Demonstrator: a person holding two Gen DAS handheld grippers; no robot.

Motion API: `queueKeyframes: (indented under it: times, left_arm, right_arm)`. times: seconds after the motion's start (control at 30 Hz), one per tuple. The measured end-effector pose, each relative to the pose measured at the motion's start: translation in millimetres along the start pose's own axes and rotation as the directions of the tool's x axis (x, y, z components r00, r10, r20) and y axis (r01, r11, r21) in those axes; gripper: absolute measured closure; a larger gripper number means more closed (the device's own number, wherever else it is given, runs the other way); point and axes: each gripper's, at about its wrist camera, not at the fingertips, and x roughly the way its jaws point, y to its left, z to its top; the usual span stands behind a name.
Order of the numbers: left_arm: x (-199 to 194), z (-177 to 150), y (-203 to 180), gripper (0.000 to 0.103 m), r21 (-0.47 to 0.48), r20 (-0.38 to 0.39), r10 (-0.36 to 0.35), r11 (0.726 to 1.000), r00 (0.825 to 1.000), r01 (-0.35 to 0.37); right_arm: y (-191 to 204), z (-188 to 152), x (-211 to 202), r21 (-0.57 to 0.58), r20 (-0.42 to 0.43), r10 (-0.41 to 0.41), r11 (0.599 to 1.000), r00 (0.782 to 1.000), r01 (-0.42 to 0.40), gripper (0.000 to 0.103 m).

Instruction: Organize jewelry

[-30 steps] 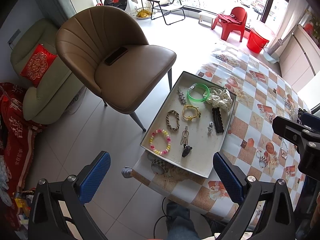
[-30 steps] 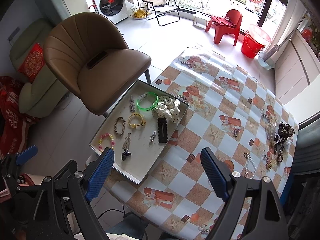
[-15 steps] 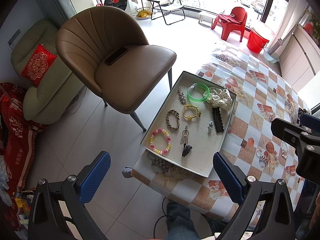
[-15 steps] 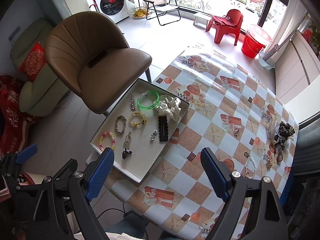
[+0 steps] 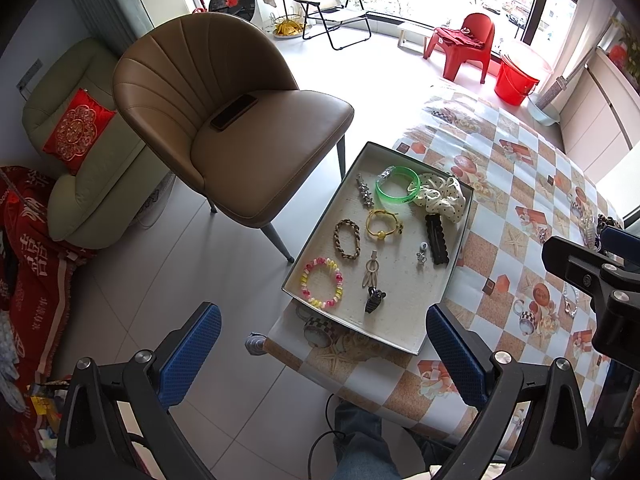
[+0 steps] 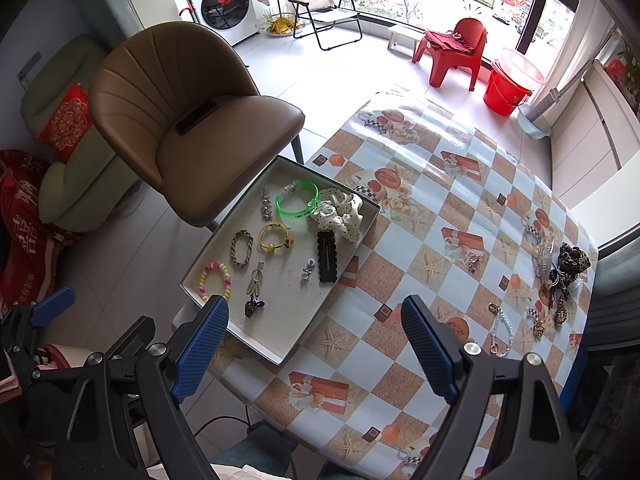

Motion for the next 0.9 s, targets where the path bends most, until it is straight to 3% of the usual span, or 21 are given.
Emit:
queueKeyframes:
  times: [0.9]
  left_arm:
    - [-1.9,-0.7,3.0,0.0,-0.006,0.003,0.002,1.0,1.0,-0.002]
  right_arm:
    - [-0.3,-0.2,-0.3,-0.001,0.0,0.001,1.0,1.0,-0.001,0.013]
